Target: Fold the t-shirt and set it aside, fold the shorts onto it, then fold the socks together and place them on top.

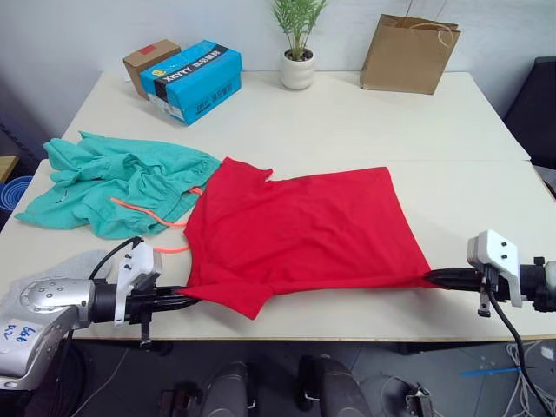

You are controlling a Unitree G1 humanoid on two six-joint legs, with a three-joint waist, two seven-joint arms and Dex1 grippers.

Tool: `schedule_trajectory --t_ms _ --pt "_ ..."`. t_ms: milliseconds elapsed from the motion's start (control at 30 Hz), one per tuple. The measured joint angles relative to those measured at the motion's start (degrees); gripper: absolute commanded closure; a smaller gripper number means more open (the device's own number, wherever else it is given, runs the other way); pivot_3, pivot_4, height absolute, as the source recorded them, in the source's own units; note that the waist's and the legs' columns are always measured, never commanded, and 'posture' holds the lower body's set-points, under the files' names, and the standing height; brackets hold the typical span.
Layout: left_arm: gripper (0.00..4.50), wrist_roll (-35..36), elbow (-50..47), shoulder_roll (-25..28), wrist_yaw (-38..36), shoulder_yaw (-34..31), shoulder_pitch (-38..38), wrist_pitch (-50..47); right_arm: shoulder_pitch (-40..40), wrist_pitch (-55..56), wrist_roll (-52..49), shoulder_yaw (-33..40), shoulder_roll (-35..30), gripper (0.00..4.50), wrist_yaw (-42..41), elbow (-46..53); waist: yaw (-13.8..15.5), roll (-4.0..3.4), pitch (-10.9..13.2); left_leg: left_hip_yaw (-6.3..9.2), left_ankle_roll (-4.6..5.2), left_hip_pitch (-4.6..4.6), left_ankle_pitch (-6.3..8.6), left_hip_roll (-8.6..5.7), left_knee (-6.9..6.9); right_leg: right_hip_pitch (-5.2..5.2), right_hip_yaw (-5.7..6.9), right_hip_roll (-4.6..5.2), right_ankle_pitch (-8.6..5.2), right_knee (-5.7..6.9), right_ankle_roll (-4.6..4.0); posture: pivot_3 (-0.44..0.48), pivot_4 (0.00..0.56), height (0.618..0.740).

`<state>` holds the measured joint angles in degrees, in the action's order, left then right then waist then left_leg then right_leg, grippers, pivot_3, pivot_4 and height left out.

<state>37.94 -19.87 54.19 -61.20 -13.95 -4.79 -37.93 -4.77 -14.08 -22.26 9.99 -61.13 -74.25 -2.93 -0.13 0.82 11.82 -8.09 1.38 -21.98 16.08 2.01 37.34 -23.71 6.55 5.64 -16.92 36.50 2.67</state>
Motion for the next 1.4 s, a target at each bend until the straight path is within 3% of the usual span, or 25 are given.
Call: schedule_trajectory --t_ms 233,633,733,867,1000,1033,1133,1233,1400 --pt "4.47 7.2 0.0 1.0 2.4 -1.3 2.5 -12.9 -8.4 -0.7 2.5 -5.7 1.6 4.50 -2.3 -8.9 0.0 0.00 0.0 0.00 -0.04 -0.01 -0.01 0.00 0.02 0.00 0.00 0.00 -0.01 0.01 -0.02 0.000 0.150 0.740" --pt "4.47 6.4 0.7 0.8 4.7 0.6 3.8 -14.8 -13.4 0.5 4.5 -7.9 7.8 4.50 -2.4 -15.6 -0.1 -0.01 0.0 -0.03 -0.10 -0.03 -0.01 0.00 0.00 -0.05 -0.01 -0.01 -0.01 0.02 -0.02 0.000 0.150 0.740" --pt "3.81 6.3 0.8 0.8 4.8 0.6 3.3 -14.8 -13.7 0.1 4.5 -7.9 8.1 3.88 -2.2 -15.6 -0.1 -0.01 0.0 -0.03 -0.12 -0.03 -0.01 0.00 0.00 -0.05 -0.01 0.00 -0.01 0.02 -0.02 0.000 0.150 0.740" --pt "2.60 5.4 1.1 0.8 4.8 0.1 1.2 -13.9 -12.9 1.8 4.4 -6.8 8.2 2.54 -2.0 -15.5 -0.1 -0.01 0.0 -0.03 -0.13 -0.03 0.00 0.00 -0.02 -0.06 -0.02 0.00 -0.01 0.01 -0.03 0.000 0.150 0.740" --pt "1.29 4.7 0.9 0.0 4.4 -5.3 -3.6 -10.1 -9.3 2.9 2.3 -1.2 8.0 1.11 -1.1 -14.7 -0.1 -0.01 0.0 -0.02 -0.12 -0.09 0.02 0.00 -0.02 -0.11 -0.01 0.01 -0.02 -0.01 -0.04 0.000 0.150 0.740" --pt "1.01 4.5 0.9 -0.8 4.2 -6.9 -4.4 -8.6 -8.5 2.9 1.3 0.4 8.0 1.10 -0.7 -14.1 -0.1 -0.01 0.0 -0.02 -0.11 -0.09 0.03 0.00 0.00 -0.11 -0.02 0.02 -0.02 -0.01 -0.04 0.000 0.150 0.740" --pt "1.01 3.8 0.9 -3.1 3.9 -11.5 -6.2 -3.4 -5.8 2.0 -2.1 6.2 7.8 1.10 0.2 -9.5 0.0 -0.01 0.0 -0.01 -0.12 -0.08 0.06 0.01 -0.02 -0.11 -0.01 0.02 -0.02 -0.01 -0.04 0.000 0.150 0.740" --pt "0.98 1.5 1.1 -4.4 3.4 -14.2 -7.3 2.2 -1.6 -0.3 -5.8 10.4 7.6 1.74 0.5 -1.6 0.1 -0.02 0.0 -0.01 0.06 -0.08 0.20 0.02 -0.06 -0.11 -0.01 0.01 -0.03 -0.03 -0.06 0.000 0.150 0.740" --pt "2.19 -6.5 -3.0 -3.5 -2.0 -11.1 -14.8 14.3 8.4 4.2 -6.7 10.0 10.8 3.47 -0.4 10.5 0.0 0.00 -0.1 -0.05 -0.12 -0.07 0.45 0.03 -0.16 -0.05 -0.01 -0.02 -0.02 -0.27 -0.05 0.000 0.150 0.740"
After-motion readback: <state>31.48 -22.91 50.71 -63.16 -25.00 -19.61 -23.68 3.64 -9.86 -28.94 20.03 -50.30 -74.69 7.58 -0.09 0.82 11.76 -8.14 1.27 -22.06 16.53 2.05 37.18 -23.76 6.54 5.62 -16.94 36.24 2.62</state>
